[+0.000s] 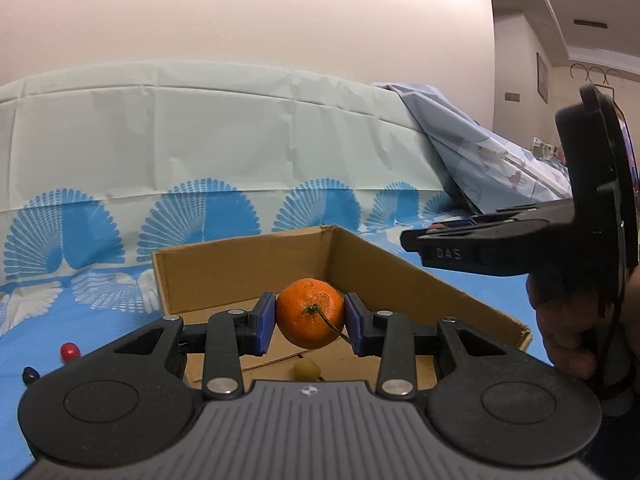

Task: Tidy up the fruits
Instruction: 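Hold the cherry tomato and the mandarin above the box with both grippers, then open the right gripper to drop the tomato while the left releases the mandarin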

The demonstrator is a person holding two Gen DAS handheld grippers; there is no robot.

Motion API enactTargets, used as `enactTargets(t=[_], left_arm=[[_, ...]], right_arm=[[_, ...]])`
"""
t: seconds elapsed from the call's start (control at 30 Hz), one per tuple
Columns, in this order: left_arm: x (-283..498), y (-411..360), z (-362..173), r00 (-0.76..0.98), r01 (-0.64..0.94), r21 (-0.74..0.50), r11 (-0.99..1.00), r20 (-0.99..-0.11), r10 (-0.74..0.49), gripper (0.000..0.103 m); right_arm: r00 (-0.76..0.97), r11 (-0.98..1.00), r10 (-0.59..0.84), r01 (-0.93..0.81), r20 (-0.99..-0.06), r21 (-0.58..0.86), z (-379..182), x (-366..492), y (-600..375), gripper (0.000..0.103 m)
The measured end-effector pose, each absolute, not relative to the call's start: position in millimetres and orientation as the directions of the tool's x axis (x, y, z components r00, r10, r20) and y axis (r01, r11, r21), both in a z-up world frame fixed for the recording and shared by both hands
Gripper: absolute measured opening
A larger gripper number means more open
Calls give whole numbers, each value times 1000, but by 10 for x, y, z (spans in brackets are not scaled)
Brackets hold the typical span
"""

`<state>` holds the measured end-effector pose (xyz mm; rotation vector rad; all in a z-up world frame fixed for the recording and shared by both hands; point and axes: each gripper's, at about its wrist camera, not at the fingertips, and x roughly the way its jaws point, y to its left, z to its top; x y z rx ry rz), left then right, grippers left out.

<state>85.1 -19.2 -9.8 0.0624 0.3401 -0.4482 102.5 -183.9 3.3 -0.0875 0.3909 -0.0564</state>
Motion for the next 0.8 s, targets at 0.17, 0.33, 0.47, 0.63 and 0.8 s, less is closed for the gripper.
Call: enactTargets(t=[0.17,0.33,0.47,0.63,0.8], left_arm=[[862,-279,-138,837,452,-3,892,-343,-426,41],[860,-315,-150,834,464,19,885,-347,-430,50],[864,-295,-137,849,446,27,894,-330,-413,70],[856,-230,-116,870,412,27,911,-308,-385,70],[784,-101,-95,908,368,50,928,-232,-348,69]], right_arm=[[923,994,-74,40,-377,-98,26,1034,-1831,31],[924,993,-81,44,-375,-105,21,1039,-1820,39],[926,992,-98,63,-364,-106,25,1047,-1814,54],[928,992,-105,72,-357,-104,26,1041,-1787,54],[931,991,-120,90,-344,-103,35,1019,-1729,54]])
